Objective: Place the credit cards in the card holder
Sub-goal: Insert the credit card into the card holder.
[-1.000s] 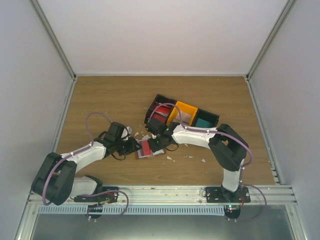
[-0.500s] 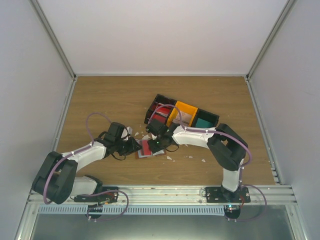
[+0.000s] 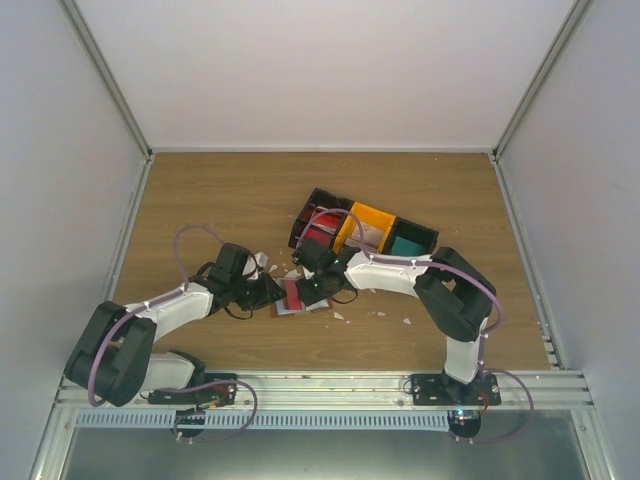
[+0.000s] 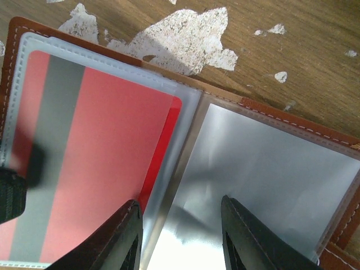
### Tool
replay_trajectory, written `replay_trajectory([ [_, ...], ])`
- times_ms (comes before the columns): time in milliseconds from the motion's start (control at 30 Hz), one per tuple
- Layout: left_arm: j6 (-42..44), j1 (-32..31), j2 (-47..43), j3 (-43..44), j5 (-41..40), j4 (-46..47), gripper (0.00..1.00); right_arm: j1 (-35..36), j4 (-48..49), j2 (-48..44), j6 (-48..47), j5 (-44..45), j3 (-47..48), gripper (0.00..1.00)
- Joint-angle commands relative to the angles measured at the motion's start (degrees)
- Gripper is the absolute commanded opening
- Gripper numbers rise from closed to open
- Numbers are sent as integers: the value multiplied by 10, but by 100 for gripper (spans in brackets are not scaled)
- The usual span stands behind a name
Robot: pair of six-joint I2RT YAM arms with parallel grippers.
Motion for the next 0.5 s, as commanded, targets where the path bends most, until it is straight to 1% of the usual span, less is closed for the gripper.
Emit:
replay_trajectory([
  [0, 7, 4, -2, -9, 37, 45, 16, -2, -6, 22, 4, 0, -17, 40],
  [167, 4, 4, 9, -8, 80, 90, 17, -2, 7, -21, 22, 29, -25, 40],
  [267, -11, 0, 37, 0, 109, 135, 21, -2, 14, -53, 34, 50, -27, 41],
  [467, -1, -13, 77, 36, 118, 135, 30, -4, 19, -119, 74, 108, -46, 46],
])
